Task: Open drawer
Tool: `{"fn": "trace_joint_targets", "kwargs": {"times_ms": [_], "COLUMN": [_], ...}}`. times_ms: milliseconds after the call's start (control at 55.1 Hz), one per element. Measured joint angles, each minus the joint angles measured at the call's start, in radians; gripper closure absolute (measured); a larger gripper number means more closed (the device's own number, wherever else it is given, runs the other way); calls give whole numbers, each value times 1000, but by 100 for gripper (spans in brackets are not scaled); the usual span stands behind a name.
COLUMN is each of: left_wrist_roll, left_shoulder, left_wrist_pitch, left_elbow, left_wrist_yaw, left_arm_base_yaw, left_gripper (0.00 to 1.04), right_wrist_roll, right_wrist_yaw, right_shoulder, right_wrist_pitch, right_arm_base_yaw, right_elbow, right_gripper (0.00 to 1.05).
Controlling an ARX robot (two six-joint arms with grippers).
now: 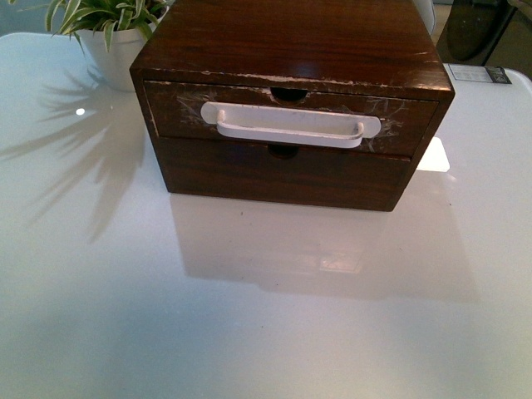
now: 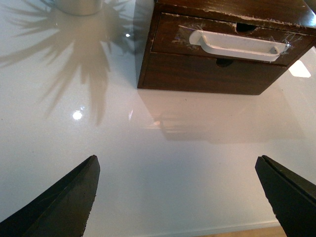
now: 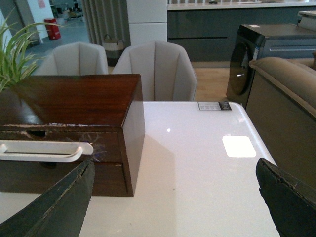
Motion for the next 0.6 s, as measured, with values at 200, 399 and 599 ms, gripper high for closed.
{"fn": "trace_joint_targets", "kwargs": {"times_ms": [200,399,599], "left_wrist_roll": [-15,48,216], "left_shoulder": [148,381,755], "left_wrist_pitch": [163,381,689], "left_elbow": [25,53,138], "left_wrist_yaw": [-44,-60,-30], "left_arm_base_yaw": [-99,-190,-275], "left_gripper": [8,8,8], "right_wrist_roll": [-92,-378,-886], "right_wrist_yaw": [183,212,147], "right_shoulder": [292,539,927], "right_wrist_pitch": [-266,46,451], "right_arm_base_yaw": [6,-29,-29], "right_elbow": [117,119,167], "right_gripper": [9,9,9]}}
